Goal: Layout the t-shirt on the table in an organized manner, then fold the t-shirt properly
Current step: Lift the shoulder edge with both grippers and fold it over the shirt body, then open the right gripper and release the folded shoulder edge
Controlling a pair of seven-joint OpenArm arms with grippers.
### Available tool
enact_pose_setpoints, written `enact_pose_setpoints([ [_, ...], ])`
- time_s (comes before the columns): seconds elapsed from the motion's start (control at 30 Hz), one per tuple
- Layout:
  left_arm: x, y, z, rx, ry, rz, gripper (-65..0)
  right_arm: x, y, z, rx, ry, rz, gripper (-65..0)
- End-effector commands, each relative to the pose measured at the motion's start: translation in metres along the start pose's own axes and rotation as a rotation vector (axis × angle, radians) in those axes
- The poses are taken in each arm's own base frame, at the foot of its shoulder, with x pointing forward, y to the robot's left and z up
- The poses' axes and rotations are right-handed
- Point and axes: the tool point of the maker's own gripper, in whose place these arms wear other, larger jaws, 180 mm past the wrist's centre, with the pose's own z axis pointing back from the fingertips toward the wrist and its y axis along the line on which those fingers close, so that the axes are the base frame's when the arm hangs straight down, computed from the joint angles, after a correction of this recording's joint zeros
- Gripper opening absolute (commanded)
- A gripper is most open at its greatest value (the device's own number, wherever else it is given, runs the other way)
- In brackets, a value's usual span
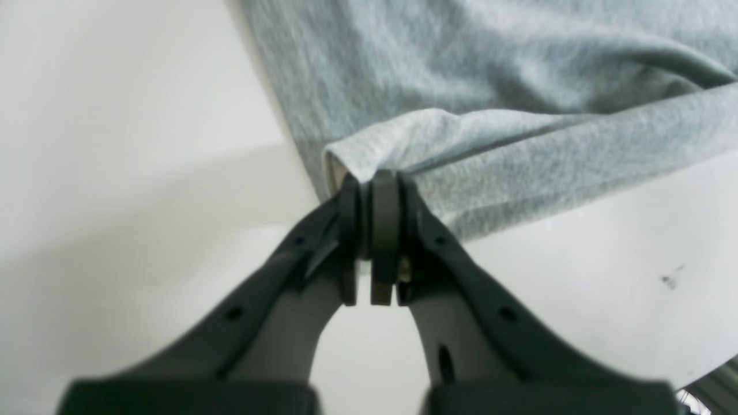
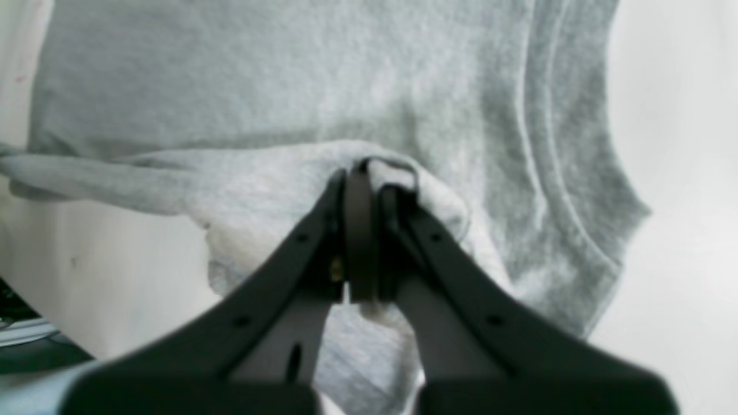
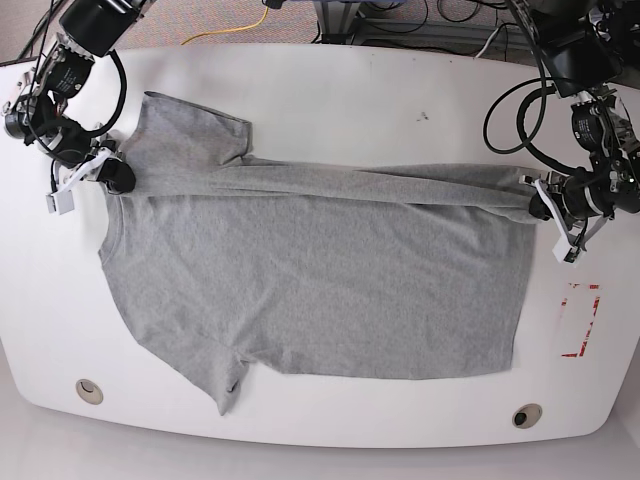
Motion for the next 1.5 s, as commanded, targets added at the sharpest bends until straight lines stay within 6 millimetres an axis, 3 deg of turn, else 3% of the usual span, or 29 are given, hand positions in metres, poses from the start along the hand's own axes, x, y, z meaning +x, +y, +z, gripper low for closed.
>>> enact_pose_setpoints([
  [0.0,0.016,0.009,0.008,0.022,-0.043,-0.009,-60.3,0.018,-0.005,0.006,-0.033,-0.034,0.036,-52.6],
  [0.23,0.019,0.016,0.011,0.036,-0.064,-0.016,-33.1,0.025,-0.007,0.008,-0.047,-0.044,0.048,-15.2],
  [0.37,0.025,0.015,0.012,0.038,-0.08,-0.027,-22.6,0.027,-0.007,0.012,-0.057,-0.042,0.068,-2.2],
  [0.43,0.034,0.017,0.017,0.049,-0.103,-0.037,-20.8,0.028,-0.008,0.02,-0.077,-0.03,0.099,-0.8],
  [0.63,0.046,0.028,0.026,0.082,-0.095,-0.093,-20.0,0.008,0.003,0.031,-0.101,0.033,0.154,-0.6],
  [1.0,0.064,0.035,0.049,0.143,-0.143,-0.152,-20.1,-0.056,0.018,0.045,-0.049,0.088,0.064,-0.6],
  [1.47,0.052,0.022,0.056,0.163,-0.135,-0.208,-20.3,-0.09,0.014,0.043,-0.037,0.135,-0.026,-0.6],
])
